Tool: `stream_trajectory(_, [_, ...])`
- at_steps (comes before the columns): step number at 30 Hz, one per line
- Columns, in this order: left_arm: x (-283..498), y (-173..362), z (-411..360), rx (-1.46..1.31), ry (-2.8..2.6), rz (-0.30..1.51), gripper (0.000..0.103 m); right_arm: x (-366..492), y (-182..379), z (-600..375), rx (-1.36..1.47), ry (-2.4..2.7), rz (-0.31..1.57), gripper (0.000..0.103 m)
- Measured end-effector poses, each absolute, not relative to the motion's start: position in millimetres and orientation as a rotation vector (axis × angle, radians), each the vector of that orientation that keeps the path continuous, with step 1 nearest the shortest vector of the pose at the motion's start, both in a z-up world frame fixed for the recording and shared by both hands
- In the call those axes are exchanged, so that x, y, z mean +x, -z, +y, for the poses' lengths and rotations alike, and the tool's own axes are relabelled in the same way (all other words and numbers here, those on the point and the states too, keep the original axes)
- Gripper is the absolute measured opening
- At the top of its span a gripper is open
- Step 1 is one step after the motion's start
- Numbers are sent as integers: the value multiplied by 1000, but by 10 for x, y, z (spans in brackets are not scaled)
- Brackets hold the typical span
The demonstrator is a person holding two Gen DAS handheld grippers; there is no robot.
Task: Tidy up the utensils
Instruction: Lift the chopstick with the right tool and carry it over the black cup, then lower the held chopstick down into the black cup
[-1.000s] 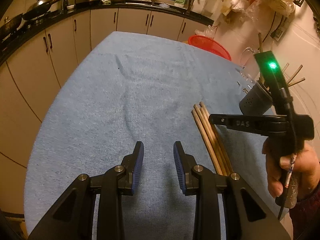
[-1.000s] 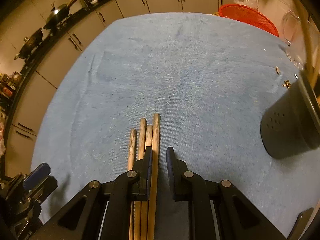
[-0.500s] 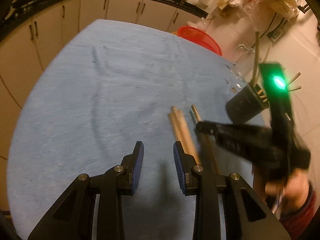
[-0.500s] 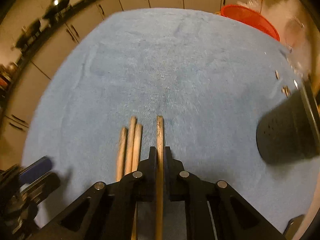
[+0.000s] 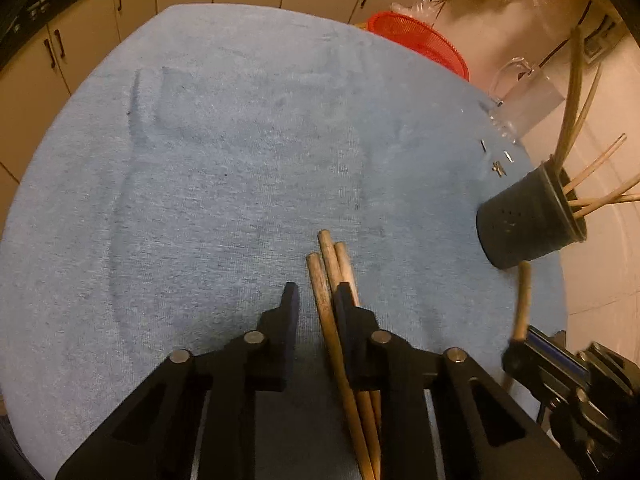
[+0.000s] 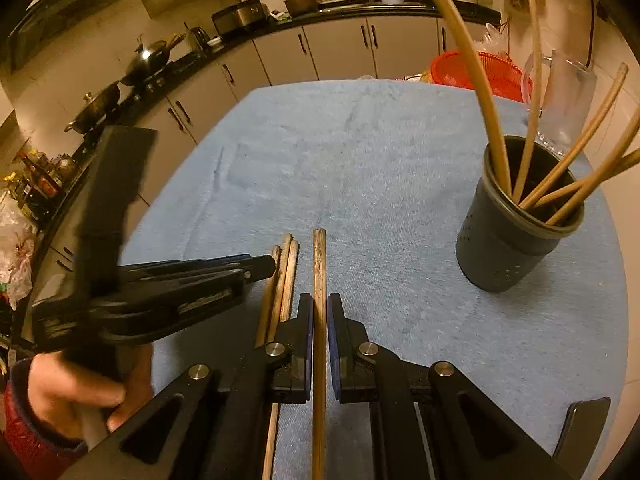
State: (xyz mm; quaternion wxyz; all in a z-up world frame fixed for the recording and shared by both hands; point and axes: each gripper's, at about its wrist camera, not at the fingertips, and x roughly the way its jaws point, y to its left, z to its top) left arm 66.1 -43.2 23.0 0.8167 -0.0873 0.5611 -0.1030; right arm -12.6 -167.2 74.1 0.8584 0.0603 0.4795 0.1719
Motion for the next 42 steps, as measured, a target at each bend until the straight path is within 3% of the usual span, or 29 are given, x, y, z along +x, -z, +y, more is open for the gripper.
stream_trajectory(9, [792,-189,-620,-62,172,1217,12,-135,-725,-1734,153,-365,1005,8])
stream_trajectory(14, [697,-218,-504,-135,222,1169,8,-197,-775,-1721,155,-362,984,8])
stream_trajectory(26, [-315,-1514,-247,-173,358,714,6,-790,-1294,-2107,227,-363,720,8])
stream_trajectory(42, [-651,-1975,-277,-173,409,609,6,-1213,-1651,-2400,261,-315,585,7])
